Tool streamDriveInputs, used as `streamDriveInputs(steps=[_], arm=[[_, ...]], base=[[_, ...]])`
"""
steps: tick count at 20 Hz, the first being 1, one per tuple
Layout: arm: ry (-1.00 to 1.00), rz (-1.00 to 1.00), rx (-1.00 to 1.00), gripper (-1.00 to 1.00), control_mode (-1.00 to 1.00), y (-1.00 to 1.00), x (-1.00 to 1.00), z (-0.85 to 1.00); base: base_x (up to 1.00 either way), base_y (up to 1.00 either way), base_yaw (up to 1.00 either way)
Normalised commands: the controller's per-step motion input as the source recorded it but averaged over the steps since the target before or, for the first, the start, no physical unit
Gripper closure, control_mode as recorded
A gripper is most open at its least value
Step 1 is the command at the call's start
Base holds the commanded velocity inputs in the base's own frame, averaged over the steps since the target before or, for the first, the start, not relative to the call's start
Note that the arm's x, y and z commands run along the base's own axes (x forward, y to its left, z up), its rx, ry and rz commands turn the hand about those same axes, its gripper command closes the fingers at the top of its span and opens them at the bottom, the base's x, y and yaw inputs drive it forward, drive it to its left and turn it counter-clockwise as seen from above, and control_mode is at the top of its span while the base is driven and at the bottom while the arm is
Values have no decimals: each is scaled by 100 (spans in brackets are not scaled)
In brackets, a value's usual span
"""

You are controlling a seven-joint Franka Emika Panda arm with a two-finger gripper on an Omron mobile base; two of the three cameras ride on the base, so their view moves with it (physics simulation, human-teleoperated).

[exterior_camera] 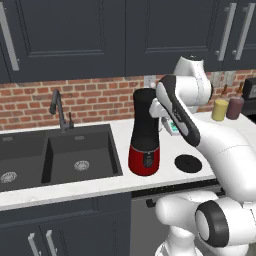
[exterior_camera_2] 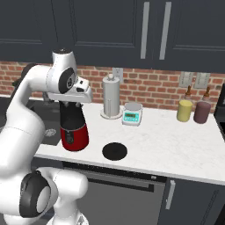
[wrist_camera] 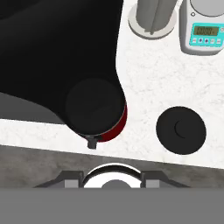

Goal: Close the lid blender by securely placing the lid on top.

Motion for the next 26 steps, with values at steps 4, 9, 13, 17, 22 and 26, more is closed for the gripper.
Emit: streamDriveInputs(steps=[4, 9, 13, 17, 22, 26], arm=[[-2, 0, 0, -100, -100, 1, -19, -2], [0, 0, -3, -100, -100, 0, -23, -25], [0, -10, 7, -100, -100, -82, -50, -18], [0, -23, 11, -100, -100, -100, -49, -18], [7, -23, 5, -100, -100, -91, -12, -23], [17, -13, 0, -100, -100, -38, 1, -46]], base=[[0, 0, 0], [0, 0, 0], [0, 0, 0], [0, 0, 0], [0, 0, 0], [0, 0, 0]])
